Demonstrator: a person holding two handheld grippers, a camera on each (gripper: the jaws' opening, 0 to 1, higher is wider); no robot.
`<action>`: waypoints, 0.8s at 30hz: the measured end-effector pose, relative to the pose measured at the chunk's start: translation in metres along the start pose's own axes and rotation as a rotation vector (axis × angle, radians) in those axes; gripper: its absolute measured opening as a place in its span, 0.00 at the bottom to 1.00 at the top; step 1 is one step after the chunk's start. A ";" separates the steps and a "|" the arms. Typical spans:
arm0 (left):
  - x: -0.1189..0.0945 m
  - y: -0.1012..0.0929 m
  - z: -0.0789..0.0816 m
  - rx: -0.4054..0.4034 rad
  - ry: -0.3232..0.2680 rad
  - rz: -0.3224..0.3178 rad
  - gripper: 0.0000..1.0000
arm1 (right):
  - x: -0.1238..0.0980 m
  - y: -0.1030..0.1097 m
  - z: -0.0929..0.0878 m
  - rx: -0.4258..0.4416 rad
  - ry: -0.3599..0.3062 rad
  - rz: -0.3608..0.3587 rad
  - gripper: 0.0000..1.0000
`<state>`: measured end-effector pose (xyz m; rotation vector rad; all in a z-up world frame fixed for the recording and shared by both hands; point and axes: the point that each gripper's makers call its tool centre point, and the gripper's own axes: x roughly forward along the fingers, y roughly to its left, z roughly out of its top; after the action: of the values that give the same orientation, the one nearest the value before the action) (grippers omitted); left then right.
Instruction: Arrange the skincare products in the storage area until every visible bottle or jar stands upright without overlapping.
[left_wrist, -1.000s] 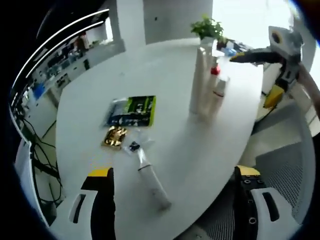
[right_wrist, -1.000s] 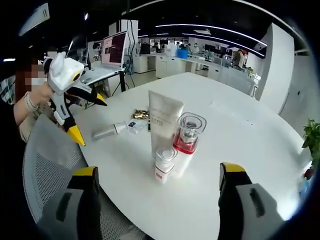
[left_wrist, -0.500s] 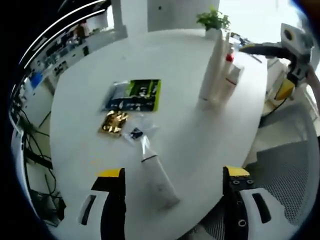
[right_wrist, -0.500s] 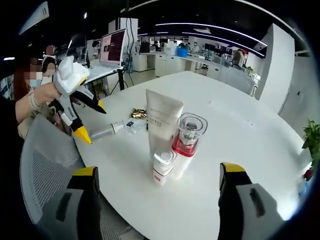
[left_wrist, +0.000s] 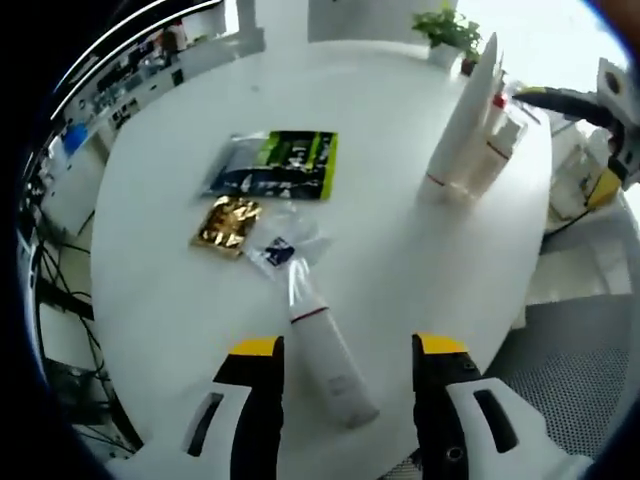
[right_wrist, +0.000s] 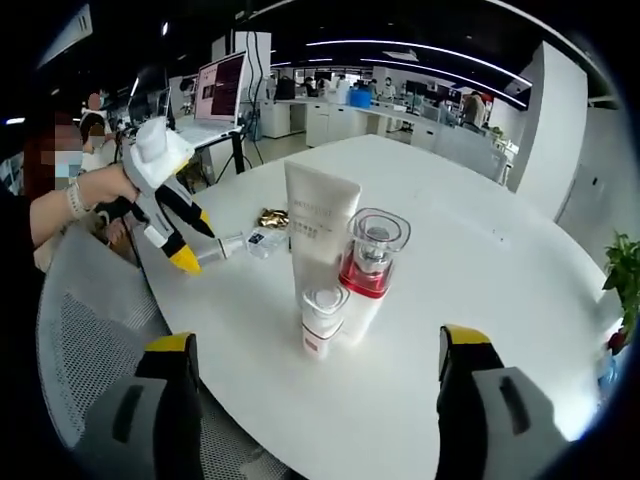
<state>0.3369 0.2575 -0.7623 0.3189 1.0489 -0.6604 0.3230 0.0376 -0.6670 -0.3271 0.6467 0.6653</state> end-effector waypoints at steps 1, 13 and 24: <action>0.001 0.001 0.000 0.006 0.004 0.005 0.45 | 0.000 0.000 0.000 0.000 0.001 0.001 1.00; 0.012 0.006 -0.007 0.026 0.051 0.006 0.32 | 0.003 0.000 -0.003 0.000 0.013 0.008 1.00; 0.019 0.006 -0.006 0.024 0.075 0.009 0.24 | 0.003 0.000 -0.006 0.001 0.022 0.014 1.00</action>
<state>0.3427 0.2590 -0.7820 0.3713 1.1109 -0.6577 0.3223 0.0361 -0.6729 -0.3296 0.6704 0.6755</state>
